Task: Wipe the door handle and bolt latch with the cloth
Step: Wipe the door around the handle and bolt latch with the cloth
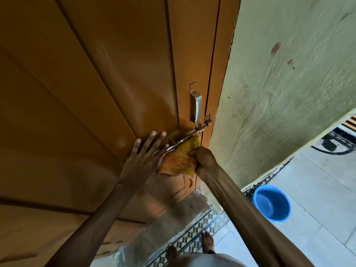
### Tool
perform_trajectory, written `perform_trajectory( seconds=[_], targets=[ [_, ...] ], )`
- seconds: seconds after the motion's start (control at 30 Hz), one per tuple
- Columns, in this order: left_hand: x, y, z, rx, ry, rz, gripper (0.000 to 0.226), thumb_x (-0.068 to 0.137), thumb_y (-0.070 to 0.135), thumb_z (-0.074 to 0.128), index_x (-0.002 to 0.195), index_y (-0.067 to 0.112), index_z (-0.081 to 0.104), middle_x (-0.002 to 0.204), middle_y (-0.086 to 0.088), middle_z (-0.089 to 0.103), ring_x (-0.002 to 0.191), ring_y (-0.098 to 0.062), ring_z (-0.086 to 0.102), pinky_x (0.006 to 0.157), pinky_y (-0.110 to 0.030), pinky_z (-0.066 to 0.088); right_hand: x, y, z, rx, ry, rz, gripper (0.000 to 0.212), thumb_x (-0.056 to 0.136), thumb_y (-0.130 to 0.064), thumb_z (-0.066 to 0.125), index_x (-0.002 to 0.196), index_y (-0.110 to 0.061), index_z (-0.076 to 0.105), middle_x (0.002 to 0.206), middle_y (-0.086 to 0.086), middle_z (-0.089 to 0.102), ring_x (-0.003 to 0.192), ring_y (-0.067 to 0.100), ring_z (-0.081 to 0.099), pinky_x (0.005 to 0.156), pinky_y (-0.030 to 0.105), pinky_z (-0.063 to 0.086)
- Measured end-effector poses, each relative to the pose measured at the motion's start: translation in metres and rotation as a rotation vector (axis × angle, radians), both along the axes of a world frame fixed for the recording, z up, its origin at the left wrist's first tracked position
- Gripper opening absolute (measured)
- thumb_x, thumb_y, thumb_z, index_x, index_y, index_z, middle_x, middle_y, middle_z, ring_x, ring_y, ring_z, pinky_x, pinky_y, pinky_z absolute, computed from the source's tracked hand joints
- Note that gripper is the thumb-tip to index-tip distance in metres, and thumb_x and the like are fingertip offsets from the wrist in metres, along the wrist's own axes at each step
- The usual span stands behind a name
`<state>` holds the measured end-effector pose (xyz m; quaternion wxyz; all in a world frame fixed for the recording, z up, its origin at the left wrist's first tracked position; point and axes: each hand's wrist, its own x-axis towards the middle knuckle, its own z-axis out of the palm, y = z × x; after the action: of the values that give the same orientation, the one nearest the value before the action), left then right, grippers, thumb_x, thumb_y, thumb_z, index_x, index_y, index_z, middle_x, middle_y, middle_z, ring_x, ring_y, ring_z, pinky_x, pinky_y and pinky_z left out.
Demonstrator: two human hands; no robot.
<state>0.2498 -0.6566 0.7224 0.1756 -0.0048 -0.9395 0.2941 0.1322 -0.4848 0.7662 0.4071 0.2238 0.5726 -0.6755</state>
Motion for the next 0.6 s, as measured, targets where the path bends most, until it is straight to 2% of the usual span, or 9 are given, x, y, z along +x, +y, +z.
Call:
perform_trajectory(
  seconds=[0.1,0.17,0.23,0.3,0.33,0.4,0.43,0.5,0.6],
  targets=[
    [-0.001,-0.001,-0.002,-0.01,0.011,0.012,0.068,0.102,0.038,0.049,0.161,0.029,0.016,0.168,-0.006,0.004,0.154,-0.03,0.004,0.12,-0.055,-0.015,-0.014,0.02,-0.001,0.049,-0.005,-0.013,0.02,0.084,0.008,0.042,0.096,0.001,0.057,0.089,0.021,0.063,0.079,0.034,0.062,0.079,0.047,0.052],
    [-0.001,-0.002,-0.001,0.001,0.014,0.01,0.074,0.099,0.04,0.056,0.161,0.028,0.017,0.168,-0.006,0.004,0.154,-0.031,0.003,0.121,-0.055,-0.014,-0.023,0.024,-0.009,0.046,0.127,-0.053,0.035,0.091,0.001,0.04,0.122,-0.002,0.054,0.107,0.021,0.064,0.09,0.034,0.064,0.083,0.048,0.054],
    [0.0,-0.003,0.0,0.002,0.007,0.002,0.076,0.096,0.038,0.056,0.161,0.027,0.018,0.168,-0.007,0.005,0.154,-0.032,0.004,0.12,-0.055,-0.015,-0.021,0.014,-0.014,0.116,0.439,-0.037,0.038,0.1,-0.01,0.036,0.136,-0.013,0.049,0.122,0.012,0.062,0.103,0.028,0.062,0.091,0.047,0.054],
    [0.0,-0.003,0.0,0.0,0.002,-0.002,0.075,0.096,0.037,0.056,0.161,0.027,0.019,0.168,-0.008,0.006,0.154,-0.033,0.007,0.12,-0.055,-0.016,-0.008,0.0,-0.017,0.282,0.908,0.013,0.035,0.1,-0.004,0.04,0.131,-0.013,0.053,0.12,0.007,0.062,0.104,0.02,0.062,0.093,0.041,0.055],
    [-0.001,-0.003,-0.001,0.006,0.009,-0.009,0.074,0.096,0.037,0.057,0.16,0.027,0.021,0.168,-0.008,0.007,0.154,-0.033,0.008,0.12,-0.055,-0.015,-0.001,-0.01,-0.025,0.362,1.105,0.051,0.035,0.098,0.001,0.042,0.128,-0.013,0.054,0.118,0.009,0.063,0.103,0.015,0.061,0.092,0.032,0.056],
    [-0.002,-0.003,-0.003,0.026,0.029,-0.023,0.074,0.095,0.038,0.063,0.159,0.027,0.026,0.168,-0.008,0.01,0.154,-0.032,0.011,0.121,-0.054,-0.013,0.017,-0.021,-0.037,0.439,1.259,0.153,0.04,0.098,0.004,0.044,0.131,-0.019,0.051,0.12,0.012,0.064,0.098,0.007,0.058,0.092,0.009,0.048],
    [-0.003,-0.004,-0.004,0.028,0.032,-0.029,0.075,0.095,0.039,0.065,0.158,0.027,0.028,0.167,-0.007,0.011,0.153,-0.032,0.012,0.121,-0.054,-0.012,0.024,-0.022,-0.044,0.492,1.305,0.2,0.046,0.096,0.004,0.048,0.135,-0.02,0.047,0.123,0.013,0.063,0.096,0.012,0.062,0.091,0.008,0.048],
    [-0.003,-0.006,-0.007,0.015,0.043,-0.042,0.075,0.095,0.042,0.064,0.159,0.026,0.028,0.167,-0.007,0.012,0.153,-0.032,0.012,0.122,-0.054,-0.012,0.034,-0.017,-0.049,0.61,1.37,0.35,0.061,0.091,0.005,0.055,0.146,-0.015,0.039,0.134,0.012,0.059,0.106,0.028,0.066,0.094,0.032,0.052],
    [-0.003,-0.008,-0.009,-0.003,0.06,-0.046,0.075,0.096,0.046,0.059,0.16,0.027,0.024,0.168,-0.007,0.01,0.154,-0.031,0.009,0.122,-0.054,-0.012,0.033,-0.003,-0.05,0.703,1.418,0.545,0.073,0.087,0.003,0.059,0.15,-0.021,0.032,0.144,0.01,0.051,0.118,0.033,0.06,0.097,0.041,0.049]
  ],
)
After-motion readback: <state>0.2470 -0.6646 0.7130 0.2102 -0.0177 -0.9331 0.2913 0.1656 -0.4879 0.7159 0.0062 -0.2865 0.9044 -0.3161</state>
